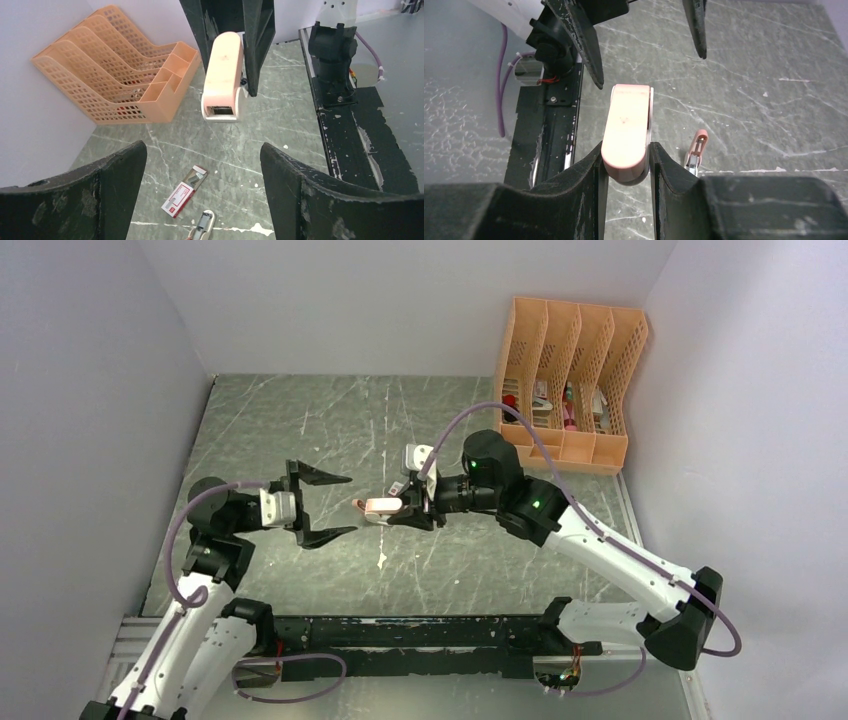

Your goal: Load the staples into the stapler

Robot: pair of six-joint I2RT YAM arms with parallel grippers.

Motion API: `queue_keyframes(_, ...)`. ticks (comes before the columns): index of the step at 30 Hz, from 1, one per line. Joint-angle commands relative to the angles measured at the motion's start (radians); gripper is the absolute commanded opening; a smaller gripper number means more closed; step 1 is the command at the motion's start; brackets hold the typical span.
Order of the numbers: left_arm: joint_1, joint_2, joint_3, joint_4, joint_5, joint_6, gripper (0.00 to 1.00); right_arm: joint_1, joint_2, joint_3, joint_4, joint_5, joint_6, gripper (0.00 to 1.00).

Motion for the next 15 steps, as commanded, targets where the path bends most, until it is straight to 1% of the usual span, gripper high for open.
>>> queue_keyframes(1,-0.023,0.048,0.054,0.023,0.067,0.087,0.87,-0.006,0.009,0.024,-0.013,-0.037,-0.007,0.00)
queue_keyframes(3,-0.066,0.079,0.061,0.042,0.039,0.067,0.86,-0.005,0.015,0.028,-0.008,-0.033,-0.009,0.00)
queue_keyframes(4,-0.091,0.093,0.067,0.026,0.014,0.078,0.86,-0.005,0.017,0.028,-0.005,-0.026,-0.010,0.00)
queue_keyframes(6,-0.149,0.120,0.091,-0.048,-0.028,0.132,0.85,-0.005,0.020,0.030,-0.003,-0.007,-0.018,0.00)
queue_keyframes(8,-0.188,0.144,0.113,-0.096,-0.041,0.161,0.84,-0.005,0.021,0.027,0.002,0.012,-0.024,0.00)
queue_keyframes(13,-0.207,0.161,0.096,-0.029,-0.050,0.098,0.80,-0.004,0.024,0.025,-0.001,0.010,-0.037,0.00)
queue_keyframes(15,-0.206,0.164,0.095,-0.021,-0.059,0.088,0.76,-0.004,0.025,0.022,0.000,0.010,-0.037,0.00)
